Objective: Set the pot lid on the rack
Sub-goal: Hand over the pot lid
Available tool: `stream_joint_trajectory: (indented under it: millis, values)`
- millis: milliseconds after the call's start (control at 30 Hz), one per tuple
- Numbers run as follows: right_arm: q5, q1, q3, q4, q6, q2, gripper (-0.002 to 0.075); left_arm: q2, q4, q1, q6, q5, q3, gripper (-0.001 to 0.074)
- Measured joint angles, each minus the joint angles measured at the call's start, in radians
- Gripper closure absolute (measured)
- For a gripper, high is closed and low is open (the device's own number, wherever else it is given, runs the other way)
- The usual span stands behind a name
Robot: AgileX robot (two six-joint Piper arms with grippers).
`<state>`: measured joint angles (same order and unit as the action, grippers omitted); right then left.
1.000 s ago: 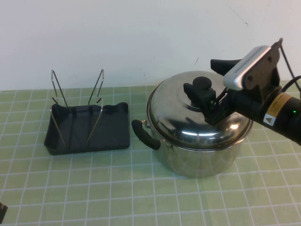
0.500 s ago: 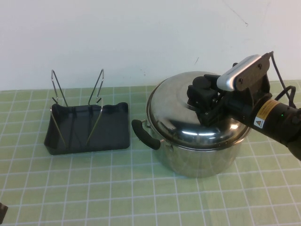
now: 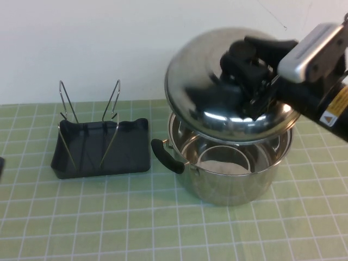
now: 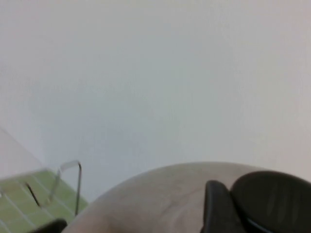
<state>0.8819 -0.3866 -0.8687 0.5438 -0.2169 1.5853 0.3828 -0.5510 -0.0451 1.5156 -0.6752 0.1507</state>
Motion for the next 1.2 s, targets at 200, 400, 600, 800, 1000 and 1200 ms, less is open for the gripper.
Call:
stream_joint_trajectory:
  millis: [200,400,600,800,1000,1200]
  values:
    - [0.053,-0.113,0.000,0.145,-0.111,-0.170,0.0372,0.000,-0.223,0.000,0.562,-0.182,0.000,0.0138]
    - [0.055,-0.318,0.000,0.166,-0.128,-0.204,0.0372,0.000,-0.275,0.000,0.705,-0.197,0.000,0.0050]
    - [0.039,-0.475,-0.013,0.134,-0.128,-0.183,0.0372,0.000,-0.279,0.000,0.719,-0.199,0.000,0.0043]
    - [0.007,-0.531,-0.041,0.123,-0.128,-0.145,0.0372,0.000,-0.279,0.000,0.721,-0.255,0.000,0.0127]
    - [0.057,-0.535,-0.041,0.102,-0.128,-0.102,0.0372,0.000,-0.281,0.000,0.715,-0.284,0.000,0.0547]
    - [0.083,-0.535,-0.041,0.102,-0.146,-0.094,0.0372,0.000,-0.271,0.000,0.699,-0.284,0.000,0.0559]
